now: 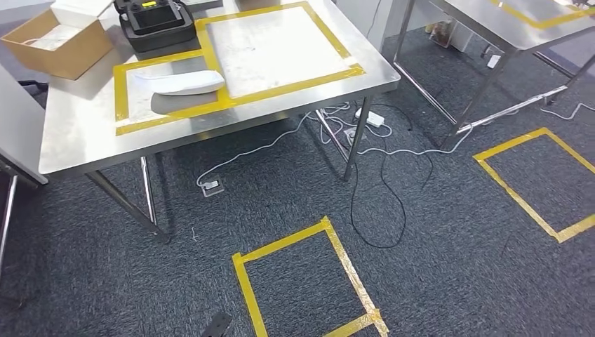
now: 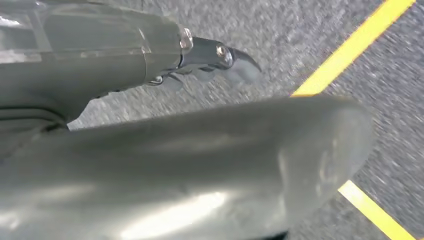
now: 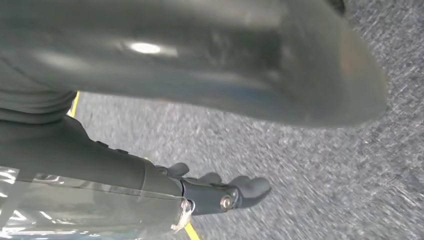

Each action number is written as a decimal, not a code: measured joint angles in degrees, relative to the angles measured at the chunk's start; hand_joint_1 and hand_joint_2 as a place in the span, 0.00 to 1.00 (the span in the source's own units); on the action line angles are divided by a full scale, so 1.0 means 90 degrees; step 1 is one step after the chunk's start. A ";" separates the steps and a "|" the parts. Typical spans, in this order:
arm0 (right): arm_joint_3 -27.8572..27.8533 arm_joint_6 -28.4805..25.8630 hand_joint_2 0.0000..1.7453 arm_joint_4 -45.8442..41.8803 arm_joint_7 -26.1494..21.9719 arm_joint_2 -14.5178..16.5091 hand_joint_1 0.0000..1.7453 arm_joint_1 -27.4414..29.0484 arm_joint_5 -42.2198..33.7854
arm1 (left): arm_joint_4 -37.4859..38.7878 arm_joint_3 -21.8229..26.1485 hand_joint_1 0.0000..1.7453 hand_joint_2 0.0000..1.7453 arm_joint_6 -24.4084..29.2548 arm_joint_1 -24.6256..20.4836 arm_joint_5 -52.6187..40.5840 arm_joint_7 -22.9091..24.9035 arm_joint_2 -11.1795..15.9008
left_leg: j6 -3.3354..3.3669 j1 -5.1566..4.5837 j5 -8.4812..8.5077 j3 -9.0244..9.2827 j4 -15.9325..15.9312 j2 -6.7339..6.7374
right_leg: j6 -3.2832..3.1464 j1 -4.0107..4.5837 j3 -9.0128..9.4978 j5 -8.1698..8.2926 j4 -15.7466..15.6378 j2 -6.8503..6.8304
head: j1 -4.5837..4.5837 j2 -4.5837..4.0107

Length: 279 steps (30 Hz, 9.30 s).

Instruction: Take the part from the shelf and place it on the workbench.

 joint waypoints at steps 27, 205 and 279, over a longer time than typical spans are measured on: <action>0.0000 -0.0243 0.00 0.0010 0.0478 -0.0095 0.00 0.0056 0.0134 | -0.0002 -0.0001 0.00 0.00 -0.0030 0.0034 0.0077 0.0150 -0.0070 | -0.0067 -0.0013 0.0016 -0.0249 0.0362 0.0182 | -0.0187 0.0070 0.0116 0.0011 -0.0104 -0.0290 | -0.0013 0.0000; 0.0030 0.0223 0.00 0.0011 -0.0064 0.0186 0.00 0.0149 -0.0024 | 0.0090 -0.0314 0.00 0.00 0.0060 -0.0369 0.0291 0.0204 0.0011 | -0.0113 -0.0087 -0.0335 0.0373 -0.0165 0.1043 | -0.0155 0.0057 0.0064 -0.0001 -0.0183 -0.0889 | 0.0051 0.0000; 0.0401 0.0259 0.00 0.0030 0.0148 0.0302 0.00 0.0143 0.0214 | 0.0054 -0.0281 0.00 0.00 0.0574 0.0036 0.0170 0.0472 -0.0166 | 0.0130 -0.0158 0.0115 -0.0447 0.0114 0.0525 | 0.0057 -0.0038 0.0862 -0.0733 -0.0059 -0.0544 | -0.0028 0.0000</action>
